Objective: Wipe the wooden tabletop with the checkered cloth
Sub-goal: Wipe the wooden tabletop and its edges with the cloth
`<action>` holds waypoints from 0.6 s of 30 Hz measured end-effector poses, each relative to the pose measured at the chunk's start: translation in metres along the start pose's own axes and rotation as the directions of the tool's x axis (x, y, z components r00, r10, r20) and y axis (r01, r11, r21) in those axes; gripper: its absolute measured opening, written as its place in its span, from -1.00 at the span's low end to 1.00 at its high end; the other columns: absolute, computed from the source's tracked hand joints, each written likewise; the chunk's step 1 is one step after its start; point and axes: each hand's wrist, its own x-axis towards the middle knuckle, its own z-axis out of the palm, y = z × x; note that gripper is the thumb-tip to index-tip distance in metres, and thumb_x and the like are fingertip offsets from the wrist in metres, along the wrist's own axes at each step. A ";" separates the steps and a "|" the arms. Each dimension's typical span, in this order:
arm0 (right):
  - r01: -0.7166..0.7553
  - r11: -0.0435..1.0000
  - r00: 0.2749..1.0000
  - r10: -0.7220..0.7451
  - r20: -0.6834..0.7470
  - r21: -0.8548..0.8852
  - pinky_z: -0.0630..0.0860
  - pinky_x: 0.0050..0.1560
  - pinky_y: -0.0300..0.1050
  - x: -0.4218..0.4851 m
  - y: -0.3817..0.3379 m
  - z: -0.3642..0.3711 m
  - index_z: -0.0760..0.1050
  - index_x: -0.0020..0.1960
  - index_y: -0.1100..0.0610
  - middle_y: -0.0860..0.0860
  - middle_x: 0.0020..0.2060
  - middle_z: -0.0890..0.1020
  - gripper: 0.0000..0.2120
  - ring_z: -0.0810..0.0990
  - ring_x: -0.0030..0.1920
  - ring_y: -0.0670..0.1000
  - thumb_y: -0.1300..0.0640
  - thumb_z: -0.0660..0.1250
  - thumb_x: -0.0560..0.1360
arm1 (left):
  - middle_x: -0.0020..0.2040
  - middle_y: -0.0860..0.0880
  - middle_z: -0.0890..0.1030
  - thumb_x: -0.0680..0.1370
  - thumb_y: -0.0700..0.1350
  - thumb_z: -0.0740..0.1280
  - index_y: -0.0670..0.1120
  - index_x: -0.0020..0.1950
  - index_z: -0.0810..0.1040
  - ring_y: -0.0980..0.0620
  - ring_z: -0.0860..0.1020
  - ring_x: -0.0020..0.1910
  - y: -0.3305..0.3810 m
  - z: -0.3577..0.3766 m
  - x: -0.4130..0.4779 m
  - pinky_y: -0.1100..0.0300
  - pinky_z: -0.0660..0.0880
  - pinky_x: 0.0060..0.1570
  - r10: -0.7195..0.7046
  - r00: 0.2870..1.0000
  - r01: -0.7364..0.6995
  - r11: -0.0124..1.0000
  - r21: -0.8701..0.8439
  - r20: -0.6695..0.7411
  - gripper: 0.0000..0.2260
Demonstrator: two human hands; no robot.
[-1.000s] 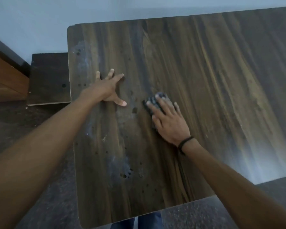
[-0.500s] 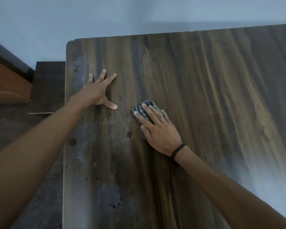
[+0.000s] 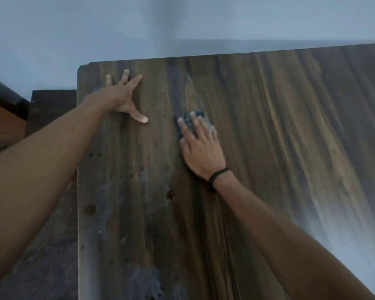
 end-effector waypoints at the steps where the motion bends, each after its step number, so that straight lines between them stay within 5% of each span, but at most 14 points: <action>1: 0.103 0.994 0.994 -0.103 0.038 -0.020 -0.13 0.59 0.13 -0.009 -0.001 0.004 0.01 0.65 -0.14 -0.02 0.65 0.00 -0.48 -0.06 0.63 0.04 -0.08 -0.01 0.71 | 0.58 0.05 -0.34 0.21 0.21 0.59 0.20 0.57 -0.28 -0.28 -0.33 0.52 -0.003 -0.002 0.003 -0.36 -0.11 0.46 -0.007 1.000 0.007 1.000 0.000 0.012 0.24; 3: 0.175 0.984 0.985 -0.174 0.009 -0.040 -0.08 0.59 0.14 -0.001 0.016 -0.002 0.05 0.64 -0.16 -0.04 0.64 0.05 -0.49 0.00 0.63 0.04 -0.08 0.00 0.70 | 0.58 0.08 -0.35 0.21 0.21 0.59 0.22 0.57 -0.28 -0.28 -0.32 0.53 -0.008 -0.001 0.007 -0.40 -0.07 0.44 -0.012 1.000 0.012 1.000 0.000 0.025 0.24; 7: -0.111 0.993 0.993 0.112 -0.026 0.036 -0.09 0.60 0.21 0.051 0.015 -0.010 0.05 0.64 -0.13 0.00 0.65 0.02 -0.48 -0.04 0.63 0.08 -0.07 0.00 0.70 | 0.57 0.10 -0.35 0.22 0.18 0.61 0.22 0.57 -0.27 -0.28 -0.31 0.53 -0.009 0.000 0.007 -0.41 -0.04 0.43 0.010 0.999 -0.010 1.000 -0.021 0.031 0.24; 11: 0.252 0.965 0.967 -0.250 0.039 -0.069 -0.02 0.59 0.16 0.043 0.019 -0.004 0.06 0.63 -0.18 -0.04 0.64 0.07 -0.48 0.03 0.63 0.06 -0.12 -0.07 0.67 | 0.57 0.10 -0.35 0.24 0.18 0.60 0.21 0.58 -0.26 -0.26 -0.31 0.53 -0.011 0.002 0.007 -0.41 -0.03 0.42 0.015 1.000 -0.015 1.000 -0.003 0.018 0.22; 15: -0.114 0.993 0.993 0.114 -0.019 0.025 -0.12 0.60 0.22 0.088 0.023 -0.020 0.02 0.64 -0.16 0.00 0.65 0.00 -0.49 -0.06 0.63 0.07 -0.08 -0.02 0.70 | 0.57 0.10 -0.36 0.25 0.17 0.60 0.21 0.57 -0.27 -0.28 -0.33 0.53 -0.010 0.000 0.009 -0.42 -0.03 0.43 0.038 0.999 -0.037 0.998 -0.042 0.030 0.22; 18: 0.143 0.989 0.988 -0.139 0.067 -0.043 -0.20 0.58 0.11 0.067 0.000 -0.006 -0.03 0.64 -0.19 -0.03 0.65 -0.04 -0.49 -0.10 0.63 0.04 -0.11 -0.06 0.71 | 0.57 0.10 -0.37 0.25 0.17 0.60 0.21 0.58 -0.27 -0.27 -0.33 0.53 -0.013 0.003 0.009 -0.42 -0.04 0.40 0.035 0.999 -0.035 0.999 -0.033 0.018 0.22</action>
